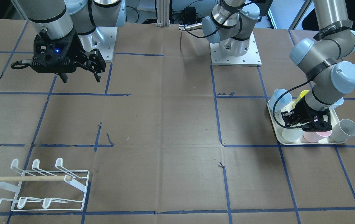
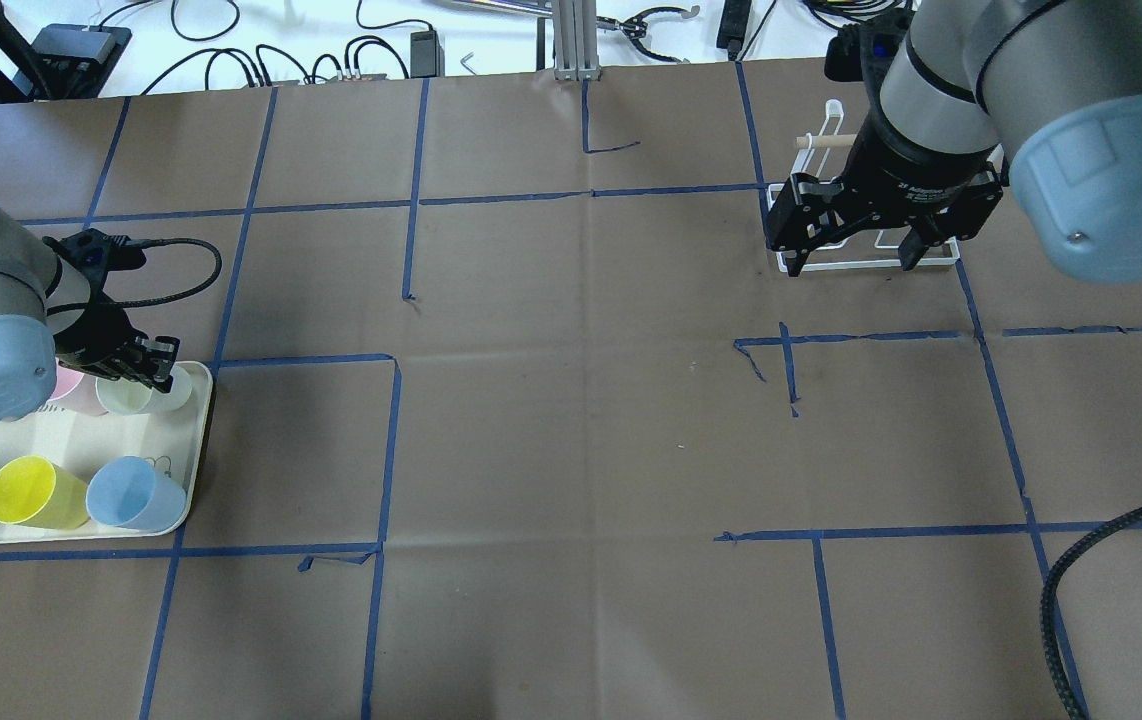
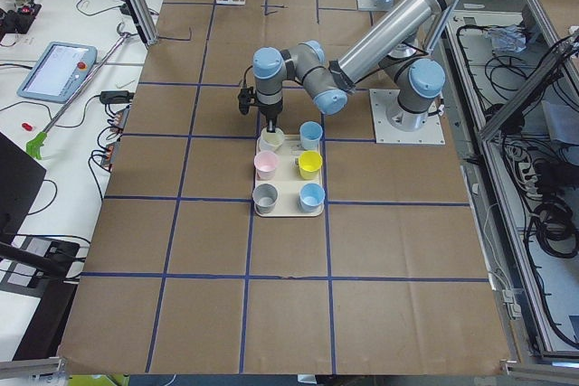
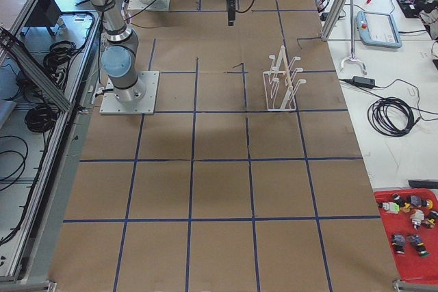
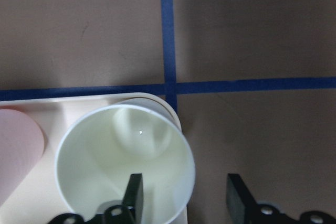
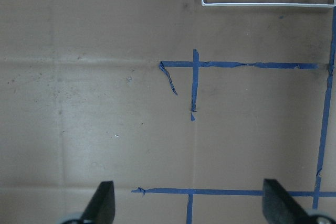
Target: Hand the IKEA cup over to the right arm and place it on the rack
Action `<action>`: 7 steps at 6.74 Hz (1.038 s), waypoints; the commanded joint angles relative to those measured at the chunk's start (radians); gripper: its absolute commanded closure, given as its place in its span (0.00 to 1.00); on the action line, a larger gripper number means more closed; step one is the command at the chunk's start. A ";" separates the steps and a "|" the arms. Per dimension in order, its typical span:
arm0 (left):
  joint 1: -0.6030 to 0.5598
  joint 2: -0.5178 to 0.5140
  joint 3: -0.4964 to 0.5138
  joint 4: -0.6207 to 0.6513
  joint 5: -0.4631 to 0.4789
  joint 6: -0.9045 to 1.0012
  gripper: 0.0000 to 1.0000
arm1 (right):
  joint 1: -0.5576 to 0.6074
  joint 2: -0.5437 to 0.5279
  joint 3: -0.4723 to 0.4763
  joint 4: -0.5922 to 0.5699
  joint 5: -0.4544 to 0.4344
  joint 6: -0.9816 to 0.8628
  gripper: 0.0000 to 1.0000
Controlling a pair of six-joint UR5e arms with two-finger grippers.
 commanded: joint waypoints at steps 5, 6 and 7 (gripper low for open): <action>-0.024 0.022 0.461 -0.646 -0.078 -0.042 1.00 | 0.000 0.003 0.044 -0.275 0.146 0.024 0.00; -0.029 0.022 0.518 -0.717 -0.091 -0.052 1.00 | 0.000 0.002 0.102 -0.407 0.223 0.141 0.00; -0.038 0.022 0.530 -0.722 -0.086 -0.052 1.00 | 0.000 0.002 0.192 -0.605 0.242 0.255 0.00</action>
